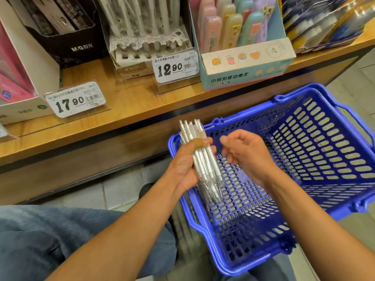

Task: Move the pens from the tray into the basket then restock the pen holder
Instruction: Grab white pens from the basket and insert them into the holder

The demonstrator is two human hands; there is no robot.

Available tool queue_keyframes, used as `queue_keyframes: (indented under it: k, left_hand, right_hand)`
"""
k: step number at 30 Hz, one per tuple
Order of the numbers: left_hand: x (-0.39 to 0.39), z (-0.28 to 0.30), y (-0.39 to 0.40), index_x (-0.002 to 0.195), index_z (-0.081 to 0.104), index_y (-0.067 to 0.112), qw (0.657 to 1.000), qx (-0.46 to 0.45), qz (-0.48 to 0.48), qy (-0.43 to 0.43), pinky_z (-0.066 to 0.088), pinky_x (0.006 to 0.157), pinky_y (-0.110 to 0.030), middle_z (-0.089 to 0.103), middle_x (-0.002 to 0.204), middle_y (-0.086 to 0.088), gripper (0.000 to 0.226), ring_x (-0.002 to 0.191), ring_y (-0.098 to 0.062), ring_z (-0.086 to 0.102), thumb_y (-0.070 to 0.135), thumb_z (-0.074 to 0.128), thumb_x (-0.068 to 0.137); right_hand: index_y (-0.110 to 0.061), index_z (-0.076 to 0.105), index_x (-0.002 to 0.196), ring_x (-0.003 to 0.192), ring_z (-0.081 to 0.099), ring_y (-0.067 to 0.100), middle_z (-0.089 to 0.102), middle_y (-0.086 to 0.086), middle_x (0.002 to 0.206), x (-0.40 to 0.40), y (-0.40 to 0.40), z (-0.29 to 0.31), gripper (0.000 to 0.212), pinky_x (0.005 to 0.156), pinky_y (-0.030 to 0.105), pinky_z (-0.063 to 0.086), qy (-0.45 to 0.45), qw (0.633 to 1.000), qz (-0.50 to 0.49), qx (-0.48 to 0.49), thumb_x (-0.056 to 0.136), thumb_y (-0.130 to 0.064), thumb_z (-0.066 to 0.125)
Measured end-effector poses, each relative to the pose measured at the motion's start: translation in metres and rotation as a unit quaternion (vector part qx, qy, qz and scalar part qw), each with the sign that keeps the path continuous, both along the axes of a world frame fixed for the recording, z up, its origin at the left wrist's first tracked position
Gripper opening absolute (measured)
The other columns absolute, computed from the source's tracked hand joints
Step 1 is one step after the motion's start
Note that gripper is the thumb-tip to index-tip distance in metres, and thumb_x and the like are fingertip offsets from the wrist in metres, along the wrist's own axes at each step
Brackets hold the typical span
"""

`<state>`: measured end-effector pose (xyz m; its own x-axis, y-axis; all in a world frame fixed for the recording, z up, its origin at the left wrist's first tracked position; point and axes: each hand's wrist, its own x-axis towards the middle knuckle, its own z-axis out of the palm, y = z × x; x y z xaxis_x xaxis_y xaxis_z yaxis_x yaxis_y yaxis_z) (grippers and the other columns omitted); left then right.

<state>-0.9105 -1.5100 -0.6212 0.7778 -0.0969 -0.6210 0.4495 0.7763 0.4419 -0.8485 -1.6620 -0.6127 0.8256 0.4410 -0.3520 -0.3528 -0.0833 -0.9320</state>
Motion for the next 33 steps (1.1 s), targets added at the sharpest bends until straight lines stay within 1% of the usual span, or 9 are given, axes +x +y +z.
queue_keyframes:
  k: [3, 7, 9, 11, 13, 18, 21, 24, 33]
  left_hand:
    - [0.001, -0.005, 0.001, 0.090, 0.066, 0.007, 0.999, 0.033, 0.006, 0.016, 0.052, 0.058, -0.026, 0.066, 0.068, -0.004, 0.014, 0.056, -0.013, 0.062, 0.012, 0.064, 0.077]
    - [0.001, -0.008, 0.003, 0.089, 0.068, 0.008, 0.999, 0.040, 0.006, 0.022, 0.053, 0.057, -0.026, 0.066, 0.068, -0.004, 0.010, 0.056, -0.014, 0.061, 0.009, 0.058, 0.088]
    - [0.001, -0.007, 0.003, 0.087, 0.069, 0.008, 0.999, 0.038, 0.010, 0.022, 0.053, 0.056, -0.025, 0.066, 0.068, -0.004, 0.011, 0.055, -0.014, 0.061, 0.009, 0.058, 0.087]
    - [0.001, -0.007, 0.003, 0.083, 0.072, 0.008, 0.999, 0.036, 0.010, 0.026, 0.053, 0.054, -0.024, 0.067, 0.068, -0.005, 0.014, 0.054, -0.014, 0.061, 0.009, 0.059, 0.087]
    - [0.000, -0.008, 0.003, 0.077, 0.075, 0.009, 0.999, 0.033, 0.010, 0.028, 0.054, 0.052, -0.024, 0.068, 0.068, -0.006, 0.018, 0.053, -0.015, 0.063, 0.008, 0.059, 0.086]
    - [0.000, -0.005, 0.003, 0.074, 0.079, 0.013, 0.997, 0.057, -0.009, 0.043, 0.054, 0.055, -0.024, 0.072, 0.068, -0.003, 0.010, 0.056, -0.012, 0.067, 0.012, 0.071, 0.068]
    - [0.000, -0.008, 0.003, 0.068, 0.081, 0.017, 0.996, 0.074, -0.020, 0.044, 0.055, 0.059, -0.027, 0.073, 0.068, -0.001, 0.017, 0.058, -0.010, 0.069, 0.012, 0.068, 0.078]
    - [0.000, -0.008, 0.002, 0.069, 0.080, 0.015, 0.995, 0.083, -0.023, 0.049, 0.055, 0.065, -0.031, 0.073, 0.068, -0.002, 0.029, 0.060, -0.011, 0.069, 0.010, 0.059, 0.089]
    - [0.000, 0.010, -0.007, 0.114, 0.066, -0.002, 0.983, 0.160, -0.051, 0.070, 0.059, 0.060, -0.029, 0.069, 0.094, -0.017, 0.025, 0.069, -0.017, 0.072, -0.001, 0.063, 0.089]
  right_hand:
    - [-0.012, 0.064, 0.073, 0.052, 0.055, 0.013, 0.064, 0.000, 0.059, 0.021, -0.013, -0.056, 0.018, 0.049, 0.025, 0.044, -0.005, 0.980, -0.005, -0.197, 0.089, -0.019, 0.067]
    - [-0.002, 0.052, 0.071, 0.069, 0.057, 0.035, 0.061, 0.027, 0.079, 0.017, -0.018, -0.139, 0.025, 0.065, 0.046, 0.049, 0.009, 0.878, 0.175, -0.445, 0.094, -0.011, 0.055]
    - [-0.008, 0.046, 0.074, 0.074, 0.047, 0.032, 0.052, 0.019, 0.079, 0.008, -0.013, -0.164, 0.021, 0.065, 0.044, 0.038, -0.005, 0.833, 0.238, -0.498, 0.095, -0.010, 0.051]
    - [-0.007, 0.052, 0.097, 0.085, 0.055, 0.034, 0.057, 0.015, 0.089, 0.001, -0.005, -0.175, 0.003, 0.067, 0.036, 0.037, -0.020, 0.793, 0.289, -0.536, 0.095, -0.009, 0.052]
    - [0.001, 0.048, 0.122, 0.105, 0.059, 0.036, 0.059, 0.019, 0.116, -0.005, 0.001, -0.188, 0.029, 0.072, 0.036, 0.043, -0.035, 0.762, 0.318, -0.563, 0.096, -0.010, 0.053]
    - [0.002, 0.047, 0.127, 0.110, 0.058, 0.034, 0.056, 0.020, 0.126, -0.006, 0.007, -0.190, 0.034, 0.088, 0.038, 0.050, -0.021, 0.776, 0.306, -0.551, 0.099, -0.017, 0.049]
    - [-0.005, 0.050, 0.091, 0.070, 0.053, 0.021, 0.055, 0.014, 0.090, -0.001, -0.002, -0.178, 0.014, 0.073, 0.037, 0.046, -0.004, 0.782, 0.289, -0.552, 0.100, -0.016, 0.047]
    - [-0.012, 0.040, 0.069, 0.056, 0.039, 0.023, 0.047, 0.013, 0.067, 0.003, -0.014, -0.162, 0.035, 0.060, 0.040, 0.041, 0.010, 0.833, 0.219, -0.507, 0.102, -0.021, 0.044]
    - [-0.003, 0.049, 0.108, 0.077, 0.062, 0.034, 0.062, 0.019, 0.087, -0.011, -0.035, -0.079, 0.035, 0.076, 0.047, 0.052, -0.034, 0.926, 0.053, -0.373, 0.105, -0.034, 0.033]
